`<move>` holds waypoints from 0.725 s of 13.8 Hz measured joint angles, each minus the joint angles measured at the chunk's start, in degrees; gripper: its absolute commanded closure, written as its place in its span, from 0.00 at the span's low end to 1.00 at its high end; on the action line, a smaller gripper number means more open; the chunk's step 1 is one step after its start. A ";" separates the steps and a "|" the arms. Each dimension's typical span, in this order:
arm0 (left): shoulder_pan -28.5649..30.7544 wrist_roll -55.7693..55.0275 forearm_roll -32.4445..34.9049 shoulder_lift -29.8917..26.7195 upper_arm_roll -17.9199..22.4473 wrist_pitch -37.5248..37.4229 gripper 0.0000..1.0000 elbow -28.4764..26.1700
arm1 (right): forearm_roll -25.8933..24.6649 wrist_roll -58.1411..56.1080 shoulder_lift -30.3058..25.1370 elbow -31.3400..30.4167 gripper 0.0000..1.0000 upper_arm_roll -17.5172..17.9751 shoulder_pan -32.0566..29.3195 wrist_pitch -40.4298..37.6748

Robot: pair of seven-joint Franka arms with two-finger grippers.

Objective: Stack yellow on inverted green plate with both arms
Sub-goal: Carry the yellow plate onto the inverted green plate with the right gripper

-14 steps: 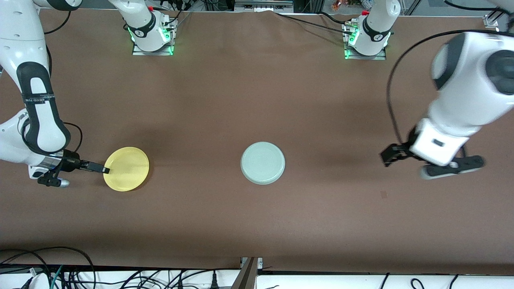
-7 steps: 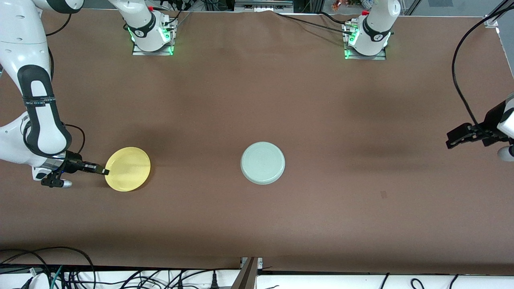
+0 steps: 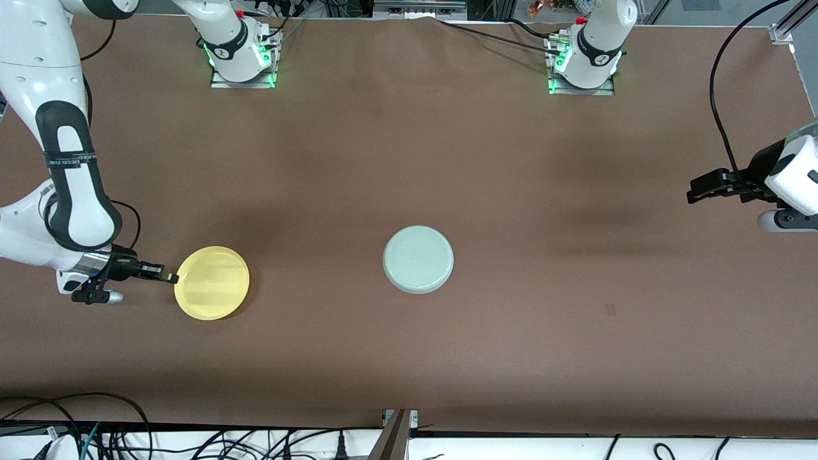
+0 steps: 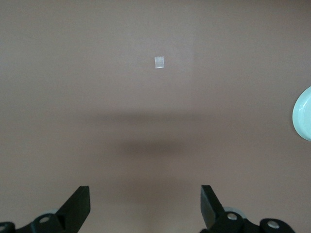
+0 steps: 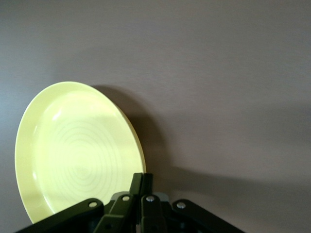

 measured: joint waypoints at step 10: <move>0.03 0.19 0.00 0.03 -0.05 0.13 0.00 -0.48 | -0.32 28.57 -6.15 3.41 1.00 0.95 20.31 -8.82</move>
